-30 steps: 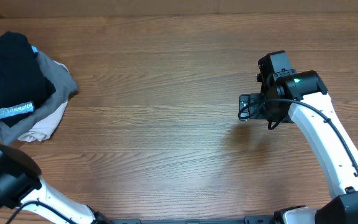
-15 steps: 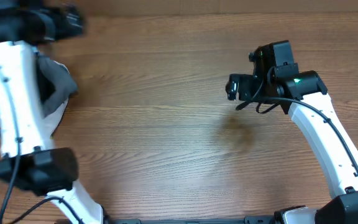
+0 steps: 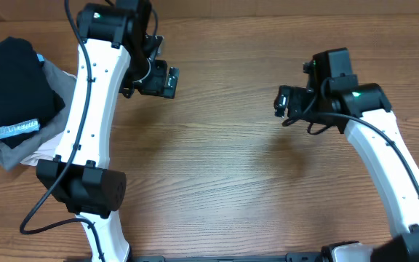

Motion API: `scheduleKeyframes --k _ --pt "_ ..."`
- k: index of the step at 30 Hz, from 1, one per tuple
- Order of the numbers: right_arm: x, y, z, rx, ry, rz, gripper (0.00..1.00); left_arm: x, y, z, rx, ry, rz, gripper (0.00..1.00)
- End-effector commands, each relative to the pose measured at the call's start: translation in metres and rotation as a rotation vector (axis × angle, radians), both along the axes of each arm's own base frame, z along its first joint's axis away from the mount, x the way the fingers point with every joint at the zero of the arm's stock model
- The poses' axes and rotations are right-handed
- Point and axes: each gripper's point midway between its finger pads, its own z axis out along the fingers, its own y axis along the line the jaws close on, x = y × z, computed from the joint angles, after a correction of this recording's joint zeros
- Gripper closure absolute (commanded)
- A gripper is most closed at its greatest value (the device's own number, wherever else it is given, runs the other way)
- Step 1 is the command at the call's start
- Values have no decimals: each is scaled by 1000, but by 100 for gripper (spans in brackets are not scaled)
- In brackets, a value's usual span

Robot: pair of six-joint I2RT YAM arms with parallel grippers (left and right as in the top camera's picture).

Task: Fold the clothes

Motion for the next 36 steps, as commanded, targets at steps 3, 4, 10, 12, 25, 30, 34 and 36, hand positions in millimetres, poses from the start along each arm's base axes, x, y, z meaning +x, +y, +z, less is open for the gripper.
scheduleKeyframes --k 3,4,10,12,25,30,34,36 --pt "-33 -13 66 5 -177 -34 0 -32 15 29 65 -64 51 0" --pt "-44 -24 78 -30 -231 -63 0 -42 28 38 115 -102 79 0" --pt "-72 -33 99 -15 -469 -64 0 -57 35 82 57 -415 105 0" --pt "-82 -38 96 -18 -530 -81 0 -64 37 97 24 -548 104 0" --pt "-119 -56 51 -89 -420 -114 0 -128 73 104 61 -873 171 0" --pt "-120 -56 48 -92 -407 -112 0 -138 75 84 91 -772 156 0" --pt "-120 -56 48 -92 -407 -112 0 -141 76 74 105 -724 149 0" --pt "-120 -56 48 -92 -406 -112 0 -141 76 71 110 -709 147 0"
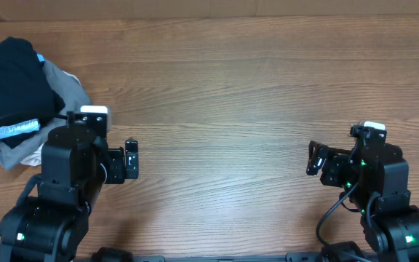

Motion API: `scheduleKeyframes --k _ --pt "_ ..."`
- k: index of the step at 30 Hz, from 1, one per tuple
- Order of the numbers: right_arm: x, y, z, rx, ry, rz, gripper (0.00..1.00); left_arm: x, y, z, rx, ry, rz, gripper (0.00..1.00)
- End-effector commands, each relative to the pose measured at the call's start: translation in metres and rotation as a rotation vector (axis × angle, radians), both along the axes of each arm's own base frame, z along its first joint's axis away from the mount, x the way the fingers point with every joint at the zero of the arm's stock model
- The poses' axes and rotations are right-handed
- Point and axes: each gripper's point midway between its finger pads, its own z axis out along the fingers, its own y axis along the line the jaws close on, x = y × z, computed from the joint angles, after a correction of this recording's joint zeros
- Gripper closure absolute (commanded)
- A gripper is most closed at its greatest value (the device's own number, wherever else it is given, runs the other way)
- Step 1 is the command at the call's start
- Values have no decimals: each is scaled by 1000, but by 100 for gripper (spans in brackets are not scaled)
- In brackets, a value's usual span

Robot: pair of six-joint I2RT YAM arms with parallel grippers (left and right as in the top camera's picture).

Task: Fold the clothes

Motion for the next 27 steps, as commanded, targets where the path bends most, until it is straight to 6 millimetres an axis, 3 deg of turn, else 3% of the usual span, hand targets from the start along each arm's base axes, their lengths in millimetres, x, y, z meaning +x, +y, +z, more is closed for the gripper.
scheduleKeyframes --k 1,5,9,12,19,27 --pt "0 -2 0 -8 -4 -8 0 0 1 -5 26 23 -2 0" --pt "-10 -7 9 -14 -47 -17 0 2 1 -7 28 33 -3 0" --pt "-14 -14 33 -19 -232 -19 0 3 1 -9 29 39 -3 0" --pt "-18 -17 38 -54 -371 1 0 4 1 -10 31 44 -3 0" --pt "-22 -23 14 -45 -620 -24 0 5 0 -12 33 53 -3 0" --pt "5 -18 7 -25 -848 2 0 8 0 -16 36 69 -3 0"
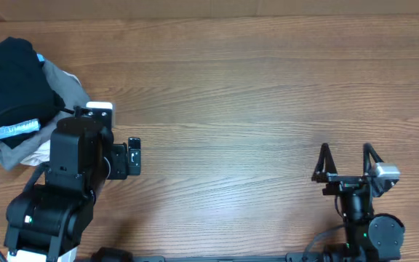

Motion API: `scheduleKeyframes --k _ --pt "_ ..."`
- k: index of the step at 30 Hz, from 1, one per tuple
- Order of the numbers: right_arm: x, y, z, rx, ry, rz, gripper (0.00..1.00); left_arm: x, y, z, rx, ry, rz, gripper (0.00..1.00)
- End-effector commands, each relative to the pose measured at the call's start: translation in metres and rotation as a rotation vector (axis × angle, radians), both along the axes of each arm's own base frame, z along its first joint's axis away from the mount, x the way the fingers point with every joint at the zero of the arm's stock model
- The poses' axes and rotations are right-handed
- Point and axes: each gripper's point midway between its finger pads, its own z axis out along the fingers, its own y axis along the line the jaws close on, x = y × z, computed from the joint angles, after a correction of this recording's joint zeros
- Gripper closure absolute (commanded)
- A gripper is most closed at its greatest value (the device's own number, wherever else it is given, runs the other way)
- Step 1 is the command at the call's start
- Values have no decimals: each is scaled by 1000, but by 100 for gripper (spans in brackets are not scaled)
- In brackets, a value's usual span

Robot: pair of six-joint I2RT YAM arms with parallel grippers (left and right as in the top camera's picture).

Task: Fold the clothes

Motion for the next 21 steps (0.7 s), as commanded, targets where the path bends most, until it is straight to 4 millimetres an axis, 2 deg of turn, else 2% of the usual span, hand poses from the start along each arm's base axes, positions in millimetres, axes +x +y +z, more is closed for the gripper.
scheduleKeyframes --k 1,4,8,12,21 --pt "6 1 -8 -28 -73 6 0 2 0 -3 19 10 -7 0" --pt "9 1 -11 -59 -140 -1 0 3 0 -4 21 18 -7 0" --pt "11 4 -25 -144 -85 10 0 5 -1 -7 23 29 -8 0" --pt "14 15 -67 -136 81 84 0 7 -1 -10 26 44 -8 0" --pt "13 16 -68 -136 87 90 0 13 -2 -20 35 83 -8 0"
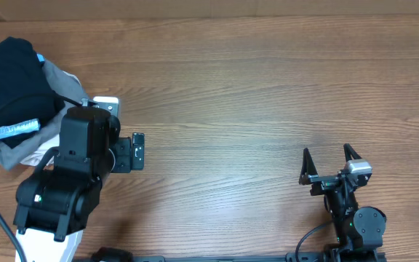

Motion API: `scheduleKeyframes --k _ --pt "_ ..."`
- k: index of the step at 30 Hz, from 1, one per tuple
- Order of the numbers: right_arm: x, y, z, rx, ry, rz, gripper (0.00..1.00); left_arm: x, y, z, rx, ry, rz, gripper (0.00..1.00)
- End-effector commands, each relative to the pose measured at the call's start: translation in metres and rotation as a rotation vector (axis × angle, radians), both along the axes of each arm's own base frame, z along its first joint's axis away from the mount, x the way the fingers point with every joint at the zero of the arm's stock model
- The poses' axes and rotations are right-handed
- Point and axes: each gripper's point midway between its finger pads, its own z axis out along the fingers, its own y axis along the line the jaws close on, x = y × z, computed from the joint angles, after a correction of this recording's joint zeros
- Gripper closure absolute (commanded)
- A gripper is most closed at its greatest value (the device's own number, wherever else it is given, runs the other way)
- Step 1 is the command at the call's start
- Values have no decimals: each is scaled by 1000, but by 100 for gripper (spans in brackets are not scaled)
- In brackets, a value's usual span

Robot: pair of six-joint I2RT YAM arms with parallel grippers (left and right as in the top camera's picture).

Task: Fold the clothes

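The clothes lie in an unfolded heap at the table's far left corner: a black garment (9,73) on top, a grey one (62,86) under it, and a light blue band (17,129) at the front. My left gripper (137,151) hovers just right of the heap, pointing right, with its jaw gap hidden from above. My right gripper (327,161) stands near the front right edge, its two fingers spread wide and holding nothing.
The wooden table (231,94) stretches bare between the two arms. My bulky left arm (68,182) covers the heap's front right edge. The right arm's base (355,222) sits at the front edge.
My right gripper has shifted a little to the left, still spread. The left arm has turned slightly, its gripper a touch further right and higher. The heap is unchanged.
Both arms were first stretched out over the far half of the table, holding nothing. Then both were pulled back to the front edge. After that the right gripper stood with its fingers spread, as it does now. The heap of clothes never moved.
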Motion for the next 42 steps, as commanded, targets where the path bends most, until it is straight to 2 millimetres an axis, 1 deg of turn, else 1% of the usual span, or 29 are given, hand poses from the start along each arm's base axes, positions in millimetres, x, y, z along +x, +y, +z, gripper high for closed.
scheduleKeyframes --k 1,16,19,22,25,28,30,31,32,34,39,42 --pt "0 1 -2 -7 -2 6 0 3 0 -5 21 19 -9 0" --pt "0 1 -2 -7 -2 6 0 14 -3 -24 38 98 -9 0" --pt "0 1 -2 -7 -2 6 0 15 -3 -26 39 103 -9 0" --pt "0 1 -2 -7 -2 6 0 8 -1 -15 31 64 -9 0" --pt "0 1 -2 -7 -2 6 0 -7 -2 -3 1 20 -18 0" --pt "0 1 -2 -7 -2 6 0 -17 2 11 -14 -65 -15 0" --pt "0 1 -2 -7 -2 6 0 -20 7 16 -27 -138 3 0" --pt "0 1 -2 -7 -2 6 0 -19 11 14 -32 -167 18 0" --pt "0 1 -2 -7 -2 6 0 -17 17 6 -45 -227 51 0" --pt "0 1 -2 -7 -2 6 0 -15 20 -8 -69 -287 68 0" --pt "0 1 -2 -7 -2 6 0 -15 15 -42 -128 -420 38 0" --pt "0 1 -2 -7 -2 6 0 -14 15 -55 -158 -518 35 0"
